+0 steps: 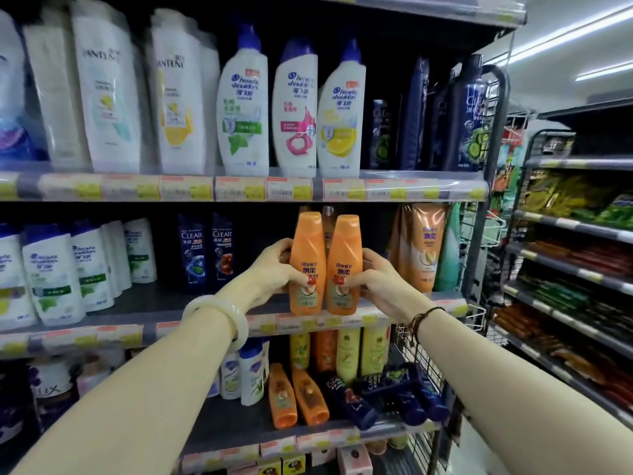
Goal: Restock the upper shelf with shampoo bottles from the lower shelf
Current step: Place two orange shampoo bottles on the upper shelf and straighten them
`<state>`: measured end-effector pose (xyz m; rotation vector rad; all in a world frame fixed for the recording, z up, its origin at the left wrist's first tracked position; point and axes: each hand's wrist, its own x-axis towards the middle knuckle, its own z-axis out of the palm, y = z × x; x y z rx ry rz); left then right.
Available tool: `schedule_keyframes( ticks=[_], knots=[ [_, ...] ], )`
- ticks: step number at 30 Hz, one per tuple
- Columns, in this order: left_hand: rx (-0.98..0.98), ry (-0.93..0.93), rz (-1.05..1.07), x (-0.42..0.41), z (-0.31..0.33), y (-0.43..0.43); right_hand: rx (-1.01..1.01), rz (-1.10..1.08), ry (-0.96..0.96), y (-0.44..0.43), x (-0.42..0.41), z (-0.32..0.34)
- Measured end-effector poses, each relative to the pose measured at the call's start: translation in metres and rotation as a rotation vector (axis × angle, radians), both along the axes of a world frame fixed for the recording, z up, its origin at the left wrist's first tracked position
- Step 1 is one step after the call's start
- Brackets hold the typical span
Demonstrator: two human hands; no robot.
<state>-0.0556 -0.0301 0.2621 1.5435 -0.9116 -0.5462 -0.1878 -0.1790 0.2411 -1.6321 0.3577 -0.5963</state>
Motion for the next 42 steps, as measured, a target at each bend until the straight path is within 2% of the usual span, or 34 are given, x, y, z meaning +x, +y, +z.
schedule_keyframes(
  ticks=[14, 42],
  knots=[
    [0.009, 0.036, 0.133, 0.032, -0.01, -0.071, -0.051, -0.019, 0.034, -0.069, 0.044, -0.004],
    [0.021, 0.167, 0.215, 0.079, -0.021, -0.131, 0.127, 0.042, 0.04, -0.122, 0.101, -0.013]
  ],
)
